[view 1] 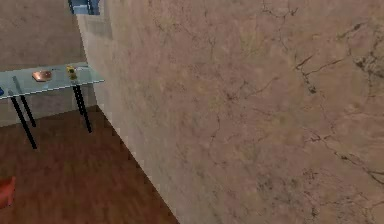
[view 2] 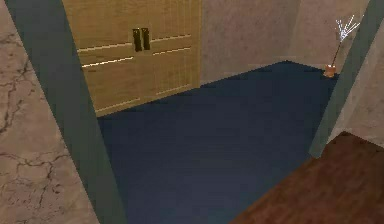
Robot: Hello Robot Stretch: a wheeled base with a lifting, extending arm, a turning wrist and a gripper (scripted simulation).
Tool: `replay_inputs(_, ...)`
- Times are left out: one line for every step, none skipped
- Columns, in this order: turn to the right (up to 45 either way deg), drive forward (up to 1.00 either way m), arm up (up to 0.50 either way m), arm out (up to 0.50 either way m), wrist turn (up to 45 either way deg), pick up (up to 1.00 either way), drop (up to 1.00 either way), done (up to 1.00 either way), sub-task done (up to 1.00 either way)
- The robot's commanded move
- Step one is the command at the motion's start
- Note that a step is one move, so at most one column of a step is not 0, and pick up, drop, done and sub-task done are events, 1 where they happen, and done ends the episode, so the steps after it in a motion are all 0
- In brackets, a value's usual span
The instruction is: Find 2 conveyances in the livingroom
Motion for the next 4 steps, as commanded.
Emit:
replay_inputs(9.0,0.00,0.00,0.00,0.0,0.00,0.00,0.00,0.00)
replay_inputs(0.0,0.20,0.00,0.00,0.0,0.00,0.00,0.00,0.00)
replay_inputs(-45.0,0.00,0.00,0.00,0.0,0.00,0.00,0.00,0.00)
replay_inputs(-9.0,0.00,0.00,0.00,0.0,0.00,0.00,0.00,0.00)
